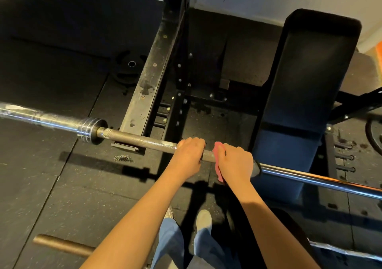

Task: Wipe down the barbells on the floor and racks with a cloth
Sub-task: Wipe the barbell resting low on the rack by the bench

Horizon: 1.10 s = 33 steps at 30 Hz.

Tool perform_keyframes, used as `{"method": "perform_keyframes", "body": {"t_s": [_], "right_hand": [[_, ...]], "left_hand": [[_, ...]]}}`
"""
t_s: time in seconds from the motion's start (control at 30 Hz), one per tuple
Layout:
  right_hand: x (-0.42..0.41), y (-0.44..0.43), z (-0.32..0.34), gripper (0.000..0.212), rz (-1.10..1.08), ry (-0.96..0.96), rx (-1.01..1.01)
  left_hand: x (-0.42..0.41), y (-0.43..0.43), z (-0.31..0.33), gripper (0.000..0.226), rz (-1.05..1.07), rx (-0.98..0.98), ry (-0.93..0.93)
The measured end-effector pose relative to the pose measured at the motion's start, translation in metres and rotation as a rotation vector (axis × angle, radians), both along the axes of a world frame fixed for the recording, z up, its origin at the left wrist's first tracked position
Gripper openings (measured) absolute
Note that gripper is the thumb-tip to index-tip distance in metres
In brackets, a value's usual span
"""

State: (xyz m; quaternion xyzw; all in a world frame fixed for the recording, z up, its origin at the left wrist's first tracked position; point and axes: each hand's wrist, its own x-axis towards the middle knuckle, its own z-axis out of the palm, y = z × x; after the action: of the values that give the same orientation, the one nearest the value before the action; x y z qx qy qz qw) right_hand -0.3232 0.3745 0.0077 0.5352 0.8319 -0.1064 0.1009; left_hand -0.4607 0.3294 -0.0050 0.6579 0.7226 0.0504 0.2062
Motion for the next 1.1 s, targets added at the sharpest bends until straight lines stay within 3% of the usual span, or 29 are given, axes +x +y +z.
{"method": "perform_keyframes", "body": {"t_s": [0.13, 0.23, 0.33, 0.47, 0.67, 0.73, 0.87, 0.93, 1.03, 1.1], "right_hand": [[0.000, -0.001, -0.004, 0.039, -0.013, 0.039, -0.030], [0.005, -0.004, -0.014, 0.037, 0.002, 0.009, 0.036], [0.004, -0.011, -0.018, 0.047, -0.040, 0.048, 0.089], [0.007, -0.013, -0.024, 0.053, -0.090, 0.162, 0.156], [0.006, -0.014, -0.024, 0.037, -0.122, 0.218, 0.141], [0.004, -0.017, -0.026, 0.029, -0.084, 0.181, 0.162], [-0.034, -0.025, -0.024, 0.020, 0.050, 0.189, 0.159], [-0.050, -0.028, -0.024, 0.018, 0.094, 0.263, 0.155], [-0.034, -0.022, -0.019, 0.018, 0.183, 0.345, 0.029], [-0.008, -0.020, -0.011, 0.013, 0.221, 0.333, 0.064]], "left_hand": [[-0.013, -0.017, 0.008, 0.046, -0.027, 0.096, -0.227], [-0.049, -0.021, 0.012, 0.044, 0.275, 0.222, -0.442], [-0.084, -0.019, 0.009, 0.035, 0.548, 0.188, -0.572], [-0.084, -0.031, 0.007, 0.020, 0.614, 0.244, -0.797], [-0.087, -0.036, 0.017, 0.018, 0.718, 0.230, -0.989], [-0.100, -0.042, 0.015, 0.021, 0.716, 0.191, -0.863], [-0.133, -0.056, -0.011, 0.021, 0.317, 0.123, -0.139], [-0.139, -0.061, -0.022, 0.026, 0.204, 0.129, -0.021], [-0.137, -0.061, -0.027, 0.020, 0.199, 0.189, 0.025], [-0.136, -0.060, -0.026, 0.021, 0.193, 0.213, 0.035]]}}
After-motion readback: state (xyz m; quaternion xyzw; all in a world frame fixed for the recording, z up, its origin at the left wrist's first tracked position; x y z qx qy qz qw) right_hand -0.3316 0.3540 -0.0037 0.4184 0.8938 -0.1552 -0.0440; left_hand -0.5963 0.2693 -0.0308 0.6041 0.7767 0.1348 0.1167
